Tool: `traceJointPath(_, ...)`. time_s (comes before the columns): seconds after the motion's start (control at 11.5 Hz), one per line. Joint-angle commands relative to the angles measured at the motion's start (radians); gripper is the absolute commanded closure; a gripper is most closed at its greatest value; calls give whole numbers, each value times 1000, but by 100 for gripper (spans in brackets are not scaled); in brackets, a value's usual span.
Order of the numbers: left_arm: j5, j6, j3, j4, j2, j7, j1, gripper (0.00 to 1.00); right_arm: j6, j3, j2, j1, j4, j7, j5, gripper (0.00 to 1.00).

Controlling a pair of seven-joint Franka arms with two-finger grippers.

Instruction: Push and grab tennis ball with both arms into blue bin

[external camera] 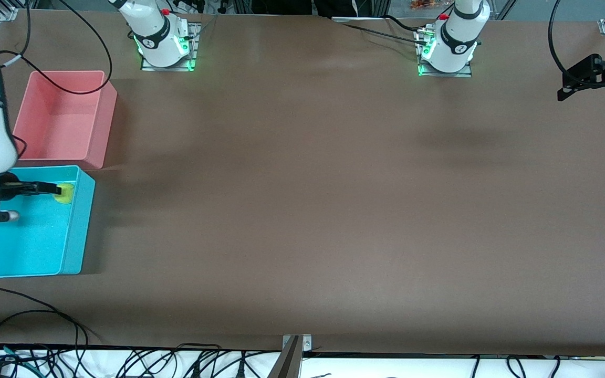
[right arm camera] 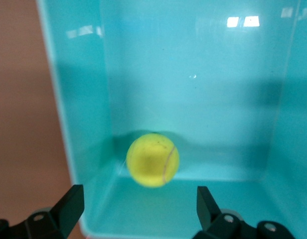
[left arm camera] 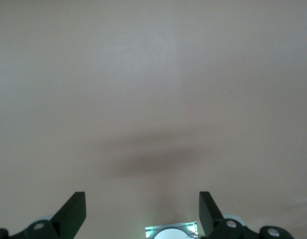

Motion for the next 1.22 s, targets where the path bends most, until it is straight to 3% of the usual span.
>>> traceJointPath(0.0, -18, -32, 6, 47, 22, -2, -2, 0, -280, 1, -46, -7, 203, 31, 21, 0)
traceJointPath(0.26, -18, -32, 3, 49, 22, -5, -5, 0, -460, 11, -75, 11, 366, 129, 19, 0)
traceJointPath(0.61, -19, -32, -3, 49, 22, -9, -7, 0, -566, 18, -191, 114, 389, 348, 3, 0)
traceJointPath(0.78, -19, -32, -3, 52, 22, -3, -3, 0, -537, -7, -276, 189, 302, 379, -34, 0)
traceJointPath(0.87, -19, -32, -3, 52, 22, -3, -5, 0, -500, -48, -337, 252, 252, 379, -60, 0)
traceJointPath(1.13, -19, -32, -3, 52, 22, -8, -7, 0, -369, -47, -464, 268, 77, 376, -60, 0)
